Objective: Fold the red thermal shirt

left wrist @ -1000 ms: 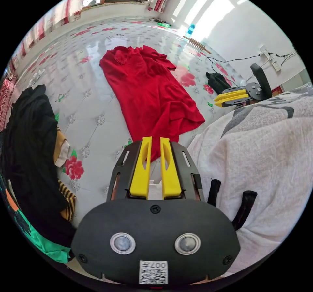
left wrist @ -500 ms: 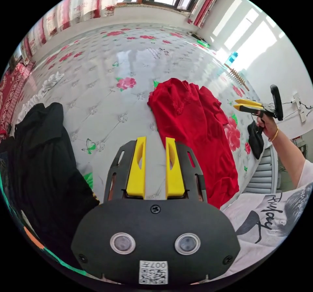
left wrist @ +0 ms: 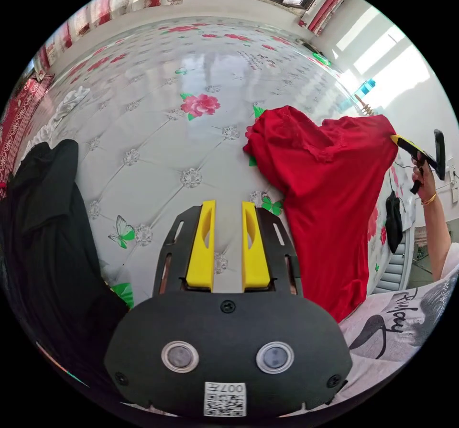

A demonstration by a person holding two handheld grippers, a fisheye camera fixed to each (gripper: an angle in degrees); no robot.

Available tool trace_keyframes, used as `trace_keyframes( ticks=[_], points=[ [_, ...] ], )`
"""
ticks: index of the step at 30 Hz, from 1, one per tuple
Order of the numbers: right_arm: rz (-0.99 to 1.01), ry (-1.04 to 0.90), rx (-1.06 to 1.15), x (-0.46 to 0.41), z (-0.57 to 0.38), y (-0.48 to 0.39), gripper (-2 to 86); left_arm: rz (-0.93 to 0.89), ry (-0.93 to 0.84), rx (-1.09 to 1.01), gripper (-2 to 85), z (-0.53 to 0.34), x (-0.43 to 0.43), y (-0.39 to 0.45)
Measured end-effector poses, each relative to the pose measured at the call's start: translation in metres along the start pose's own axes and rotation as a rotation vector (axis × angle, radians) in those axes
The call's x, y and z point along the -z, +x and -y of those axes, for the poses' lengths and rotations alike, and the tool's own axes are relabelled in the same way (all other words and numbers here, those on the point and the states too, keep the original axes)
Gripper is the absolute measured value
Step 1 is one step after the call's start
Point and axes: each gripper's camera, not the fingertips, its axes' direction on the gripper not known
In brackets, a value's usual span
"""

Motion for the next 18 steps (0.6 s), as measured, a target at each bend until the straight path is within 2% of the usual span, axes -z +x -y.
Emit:
trace_keyframes(
  ticks=[3,5,10,15,16,18],
  points=[
    [-0.200,0.005,-0.024,0.031,-0.032,0.038,4.3,-0.030,0.007,-0.039,8.3,0.018,-0.019,0.001],
    [-0.246,-0.130,-0.190,0.014,-0.055,0.082,4.5,-0.060,0.013,-0.069,8.4,0.035,-0.032,0.010],
    [-0.107,-0.071,-0.259,-0.011,-0.096,0.079,5.0,-0.156,0.008,-0.180,10.3,0.086,-0.076,0.050],
    [0.087,-0.266,-0.159,-0.100,-0.128,0.028,5.4,-0.142,-0.035,-0.224,10.1,0.127,-0.122,0.086],
    [0.101,-0.323,-0.114,-0.122,-0.136,0.012,5.5,-0.060,-0.014,-0.208,7.0,0.131,-0.126,0.092],
    [0.111,-0.393,-0.049,-0.151,-0.147,-0.011,5.8,-0.032,-0.024,-0.202,0.7,0.133,-0.134,0.096]
  ],
)
